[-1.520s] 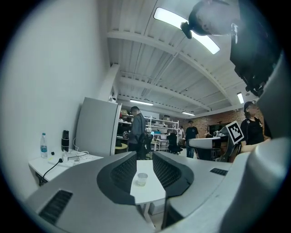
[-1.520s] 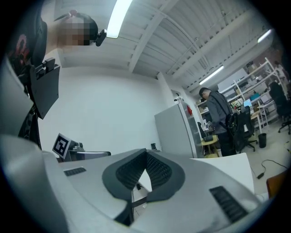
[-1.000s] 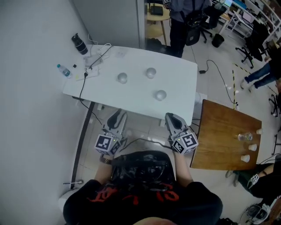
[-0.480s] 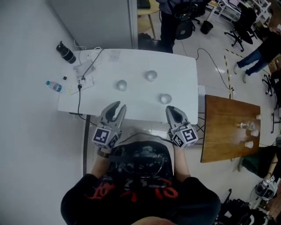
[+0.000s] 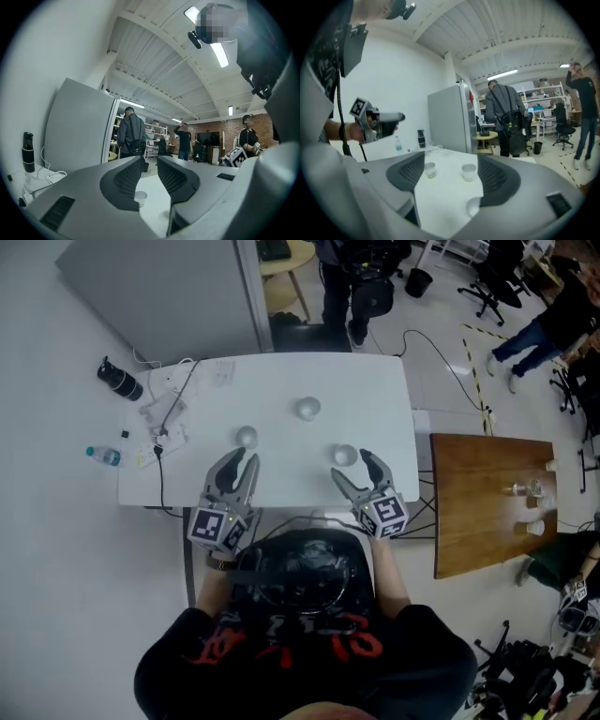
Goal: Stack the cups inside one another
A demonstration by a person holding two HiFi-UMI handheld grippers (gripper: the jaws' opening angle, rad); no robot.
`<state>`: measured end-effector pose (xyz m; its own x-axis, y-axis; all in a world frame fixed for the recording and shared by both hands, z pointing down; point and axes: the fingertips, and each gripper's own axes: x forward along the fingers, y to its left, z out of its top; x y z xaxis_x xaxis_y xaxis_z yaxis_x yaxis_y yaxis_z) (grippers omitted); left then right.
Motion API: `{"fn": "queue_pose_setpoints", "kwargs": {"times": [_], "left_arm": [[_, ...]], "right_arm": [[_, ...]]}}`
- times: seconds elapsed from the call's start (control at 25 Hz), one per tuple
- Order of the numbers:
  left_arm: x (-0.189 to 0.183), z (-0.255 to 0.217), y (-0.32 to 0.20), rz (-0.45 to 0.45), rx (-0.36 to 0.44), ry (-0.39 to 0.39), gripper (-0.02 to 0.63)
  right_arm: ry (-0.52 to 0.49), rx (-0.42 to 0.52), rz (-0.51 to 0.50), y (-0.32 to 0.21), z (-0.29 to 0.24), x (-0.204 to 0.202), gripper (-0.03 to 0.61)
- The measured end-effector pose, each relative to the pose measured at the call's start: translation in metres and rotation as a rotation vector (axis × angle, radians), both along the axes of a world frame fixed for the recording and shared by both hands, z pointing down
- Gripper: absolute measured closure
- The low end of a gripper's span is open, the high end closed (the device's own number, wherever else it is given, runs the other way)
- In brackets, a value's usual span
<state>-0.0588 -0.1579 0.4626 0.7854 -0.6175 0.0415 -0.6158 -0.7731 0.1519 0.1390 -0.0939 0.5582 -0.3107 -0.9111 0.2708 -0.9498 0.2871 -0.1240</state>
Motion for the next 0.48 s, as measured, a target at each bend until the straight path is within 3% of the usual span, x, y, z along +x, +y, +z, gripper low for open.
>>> {"fn": "queue_pose_setpoints", "kwargs": {"times": [0.08, 0.2, 0.24, 0.48], "left_arm": [[0.005, -0.005, -0.007, -0.001, 0.018, 0.004, 0.499], [0.011, -0.007, -0.008, -0.008, 0.01, -0.002, 0.5], [0.011, -0.005, -0.008, -0.01, 0.004, -0.009, 0.5], [-0.001, 0.001, -0.012, -0.054, -0.016, -0.043, 0.5]], "right_arm": [[0.032, -0.094, 0.024, -0.006, 0.051, 0.018, 0.174], [0.063, -0.22, 0.056, -0.004, 0.119, 0.04, 0.166], [0.067, -0.248, 0.066, -0.005, 0.136, 0.046, 0.112], [0.071, -0.375, 0.076, -0.017, 0.212, 0.063, 0.11]]}}
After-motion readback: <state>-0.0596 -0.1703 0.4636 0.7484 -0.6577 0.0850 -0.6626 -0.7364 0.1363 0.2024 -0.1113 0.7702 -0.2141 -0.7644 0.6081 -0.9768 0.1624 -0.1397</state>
